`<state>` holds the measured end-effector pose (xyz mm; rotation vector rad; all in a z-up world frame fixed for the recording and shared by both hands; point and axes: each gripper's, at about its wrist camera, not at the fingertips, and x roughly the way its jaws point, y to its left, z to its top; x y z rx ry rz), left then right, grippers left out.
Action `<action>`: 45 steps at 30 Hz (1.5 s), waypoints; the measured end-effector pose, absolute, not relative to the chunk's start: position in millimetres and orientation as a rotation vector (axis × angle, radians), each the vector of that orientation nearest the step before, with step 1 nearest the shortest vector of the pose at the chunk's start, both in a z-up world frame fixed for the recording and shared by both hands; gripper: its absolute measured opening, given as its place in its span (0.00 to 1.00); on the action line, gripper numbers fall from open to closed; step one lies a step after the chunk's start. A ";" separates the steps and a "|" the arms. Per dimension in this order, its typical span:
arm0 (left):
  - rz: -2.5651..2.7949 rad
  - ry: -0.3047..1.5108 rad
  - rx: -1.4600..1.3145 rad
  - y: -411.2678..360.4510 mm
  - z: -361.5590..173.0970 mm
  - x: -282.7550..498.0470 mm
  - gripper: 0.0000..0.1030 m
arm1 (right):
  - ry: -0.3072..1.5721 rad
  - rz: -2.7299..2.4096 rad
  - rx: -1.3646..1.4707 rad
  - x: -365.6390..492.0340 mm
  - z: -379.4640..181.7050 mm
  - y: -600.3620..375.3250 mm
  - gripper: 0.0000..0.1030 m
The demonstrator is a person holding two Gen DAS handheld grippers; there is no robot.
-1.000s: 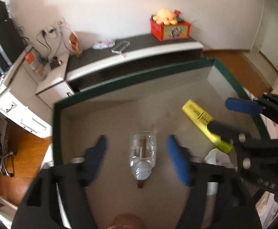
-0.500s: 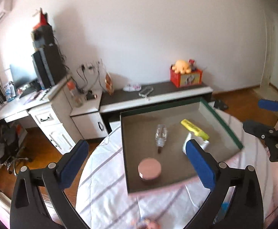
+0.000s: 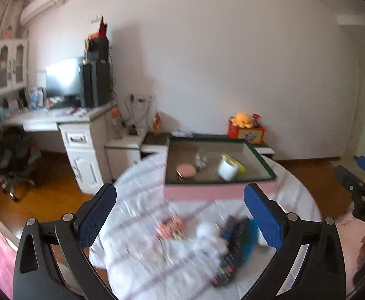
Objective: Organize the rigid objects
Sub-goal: 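Withdraw both grippers from the box back toward the remaining objects, then grasp the colourful brick block with left gripper while right gripper grasps the pink-white brick figure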
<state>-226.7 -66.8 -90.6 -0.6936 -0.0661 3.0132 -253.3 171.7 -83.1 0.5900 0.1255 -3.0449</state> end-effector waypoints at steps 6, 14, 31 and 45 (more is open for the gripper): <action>3.011 -0.019 -0.779 -68.2 -100.9 -215.0 1.00 | 0.115 -3.062 0.594 -231.3 -88.0 179.4 1.00; 2.976 0.037 -0.845 -68.5 -117.4 -204.9 1.00 | 0.109 -3.032 0.654 -234.3 -97.9 176.2 1.00; 2.939 0.084 -1.111 -90.0 -173.6 -251.9 1.00 | 0.076 -2.988 0.924 -266.3 -156.4 196.1 1.00; 2.806 -0.099 -1.298 -106.6 -220.9 -332.7 1.00 | 0.009 -2.915 1.144 -324.1 -202.9 210.8 1.00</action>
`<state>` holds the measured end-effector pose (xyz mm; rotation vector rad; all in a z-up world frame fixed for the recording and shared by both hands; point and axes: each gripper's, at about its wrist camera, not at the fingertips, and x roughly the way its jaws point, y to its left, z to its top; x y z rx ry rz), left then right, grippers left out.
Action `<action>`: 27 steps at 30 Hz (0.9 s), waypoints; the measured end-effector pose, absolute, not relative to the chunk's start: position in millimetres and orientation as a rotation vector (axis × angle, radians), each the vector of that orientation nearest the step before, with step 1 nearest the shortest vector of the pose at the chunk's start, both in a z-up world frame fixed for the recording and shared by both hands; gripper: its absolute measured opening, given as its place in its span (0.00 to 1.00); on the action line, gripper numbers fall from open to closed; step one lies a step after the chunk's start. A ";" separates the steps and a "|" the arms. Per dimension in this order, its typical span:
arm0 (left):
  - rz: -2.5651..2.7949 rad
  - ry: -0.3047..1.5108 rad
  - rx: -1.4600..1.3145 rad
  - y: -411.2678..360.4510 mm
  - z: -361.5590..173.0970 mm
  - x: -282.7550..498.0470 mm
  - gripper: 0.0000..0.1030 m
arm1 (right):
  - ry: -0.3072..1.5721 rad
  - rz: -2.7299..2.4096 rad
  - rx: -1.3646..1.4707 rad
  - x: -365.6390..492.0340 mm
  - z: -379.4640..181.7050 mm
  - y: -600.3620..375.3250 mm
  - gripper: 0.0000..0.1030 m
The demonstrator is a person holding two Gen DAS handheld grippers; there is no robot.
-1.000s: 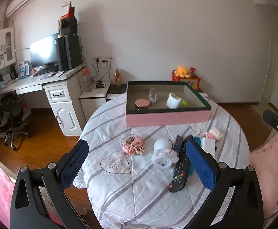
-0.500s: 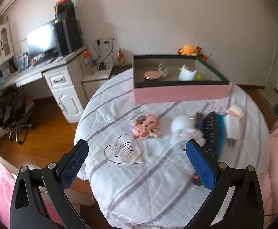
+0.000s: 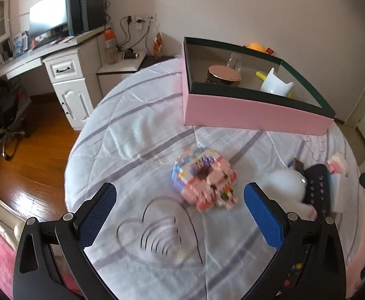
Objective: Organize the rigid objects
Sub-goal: 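Grasp the colourful brick block with left gripper while right gripper grasps the pink-white brick figure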
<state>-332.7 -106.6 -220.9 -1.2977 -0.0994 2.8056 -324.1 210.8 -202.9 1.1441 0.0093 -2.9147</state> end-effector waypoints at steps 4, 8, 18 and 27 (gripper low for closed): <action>2.800 -0.068 -1.321 -106.0 -228.9 -344.5 1.00 | -0.026 -2.889 1.169 -336.9 -208.5 214.2 1.00; 2.777 -0.057 -1.290 -108.4 -232.0 -348.9 0.97 | -0.035 -2.862 1.187 -344.6 -213.5 214.0 1.00; 2.772 -0.023 -1.288 -118.6 -230.8 -347.0 0.91 | -0.062 -2.772 1.235 -363.6 -227.2 203.9 1.00; 2.826 -0.048 -1.333 -137.0 -229.9 -339.5 0.92 | 0.099 -2.879 1.269 -364.9 -226.5 209.1 1.00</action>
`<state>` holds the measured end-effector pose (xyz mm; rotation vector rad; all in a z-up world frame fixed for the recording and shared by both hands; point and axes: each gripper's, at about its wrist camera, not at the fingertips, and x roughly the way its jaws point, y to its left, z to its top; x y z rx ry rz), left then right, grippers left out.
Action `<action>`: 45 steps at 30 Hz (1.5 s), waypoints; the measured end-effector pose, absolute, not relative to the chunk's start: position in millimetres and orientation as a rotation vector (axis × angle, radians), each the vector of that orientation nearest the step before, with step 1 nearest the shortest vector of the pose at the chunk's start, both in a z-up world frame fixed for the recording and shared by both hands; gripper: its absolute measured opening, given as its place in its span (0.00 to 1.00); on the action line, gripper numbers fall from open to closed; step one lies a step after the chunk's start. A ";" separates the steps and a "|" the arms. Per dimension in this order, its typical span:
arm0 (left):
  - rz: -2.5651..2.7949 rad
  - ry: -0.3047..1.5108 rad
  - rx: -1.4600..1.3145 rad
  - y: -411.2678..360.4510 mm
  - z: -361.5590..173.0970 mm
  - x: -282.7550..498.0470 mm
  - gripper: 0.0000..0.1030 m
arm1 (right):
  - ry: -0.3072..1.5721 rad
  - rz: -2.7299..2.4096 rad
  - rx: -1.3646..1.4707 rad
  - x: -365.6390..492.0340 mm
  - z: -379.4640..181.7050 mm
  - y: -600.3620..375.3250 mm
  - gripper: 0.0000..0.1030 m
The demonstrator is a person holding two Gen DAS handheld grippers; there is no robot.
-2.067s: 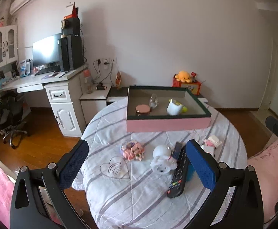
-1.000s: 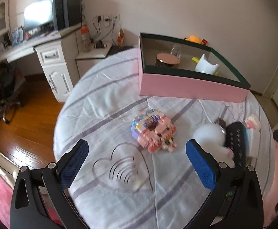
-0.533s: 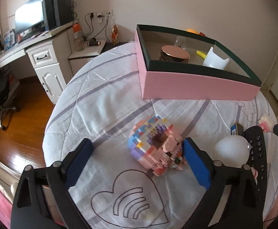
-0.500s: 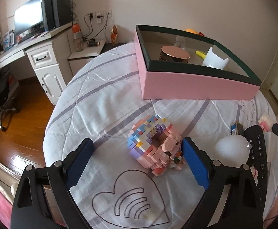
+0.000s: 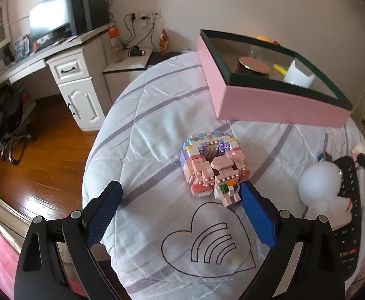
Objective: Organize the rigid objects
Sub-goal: 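Grasp the colourful brick block with left gripper while right gripper grasps the pink-white brick figure, then lift brick block with left gripper while right gripper lifts the brick figure toward the box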
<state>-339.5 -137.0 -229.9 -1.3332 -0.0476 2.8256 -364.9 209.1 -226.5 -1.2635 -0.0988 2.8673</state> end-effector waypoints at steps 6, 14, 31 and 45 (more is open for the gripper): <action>2.789 -0.057 -1.308 -125.9 -230.3 -346.3 0.92 | -0.090 2.931 -1.361 -372.0 -231.8 199.9 1.00; 2.838 0.001 -1.330 -110.0 -238.9 -370.6 0.90 | -0.019 2.931 -1.411 -383.0 -239.4 206.7 0.95; 2.830 0.067 -1.269 -106.1 -230.7 -349.8 0.57 | -0.008 3.020 -1.364 -375.5 -236.3 203.4 0.61; 2.814 0.140 -1.142 -92.2 -192.4 -308.6 0.57 | -0.004 3.087 -1.328 -355.3 -209.2 190.7 0.62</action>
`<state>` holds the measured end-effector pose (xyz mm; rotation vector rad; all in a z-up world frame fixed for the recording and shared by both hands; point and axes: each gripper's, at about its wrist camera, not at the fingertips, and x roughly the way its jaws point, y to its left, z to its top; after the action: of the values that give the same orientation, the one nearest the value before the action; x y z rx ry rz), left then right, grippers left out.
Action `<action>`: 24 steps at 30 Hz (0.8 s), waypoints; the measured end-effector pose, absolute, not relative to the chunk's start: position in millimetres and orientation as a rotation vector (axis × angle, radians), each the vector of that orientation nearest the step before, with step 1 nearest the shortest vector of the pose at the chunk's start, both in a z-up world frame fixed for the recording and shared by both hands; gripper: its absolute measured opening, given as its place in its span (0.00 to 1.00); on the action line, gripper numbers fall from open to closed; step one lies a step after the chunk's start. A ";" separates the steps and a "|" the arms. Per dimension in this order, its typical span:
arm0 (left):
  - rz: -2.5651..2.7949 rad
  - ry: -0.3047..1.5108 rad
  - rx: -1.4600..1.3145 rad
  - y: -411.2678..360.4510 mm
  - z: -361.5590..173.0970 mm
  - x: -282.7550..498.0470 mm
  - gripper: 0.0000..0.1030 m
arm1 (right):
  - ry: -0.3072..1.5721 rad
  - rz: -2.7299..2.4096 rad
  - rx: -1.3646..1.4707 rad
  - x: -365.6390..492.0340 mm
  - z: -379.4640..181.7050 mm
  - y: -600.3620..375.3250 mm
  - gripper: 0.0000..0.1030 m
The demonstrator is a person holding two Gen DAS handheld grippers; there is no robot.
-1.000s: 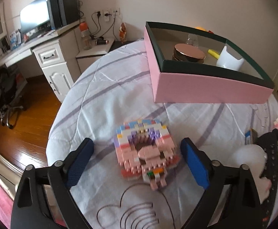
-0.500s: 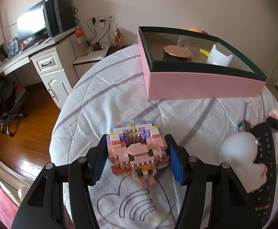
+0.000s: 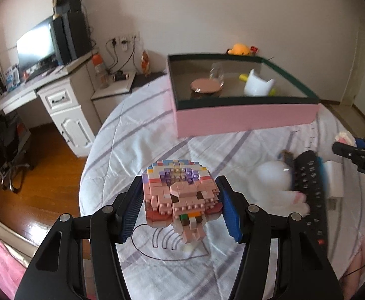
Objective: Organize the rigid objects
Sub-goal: 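Lift brick block with left gripper while right gripper lifts the brick figure toward the box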
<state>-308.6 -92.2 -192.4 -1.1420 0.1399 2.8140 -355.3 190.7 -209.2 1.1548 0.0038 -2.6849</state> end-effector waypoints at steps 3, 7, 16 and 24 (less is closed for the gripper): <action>2.812 0.153 -1.094 -84.9 -180.1 -300.3 0.57 | 0.001 -2.675 1.116 -350.2 -198.1 185.0 0.62; 2.816 0.158 -1.039 -73.3 -161.6 -289.0 0.57 | 0.015 -2.661 1.068 -343.5 -183.2 175.5 0.62; 2.801 0.220 -0.932 -48.5 -127.6 -283.3 0.57 | 0.059 -2.621 0.961 -335.0 -151.8 152.8 0.62; 2.766 0.300 -0.849 -23.6 -102.9 -301.9 0.57 | 0.072 -2.603 0.900 -352.3 -133.2 143.7 0.62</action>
<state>-301.9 -23.6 -102.9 -0.8489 0.2999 2.7665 -352.3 143.7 -133.2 0.8998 0.0724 -2.6031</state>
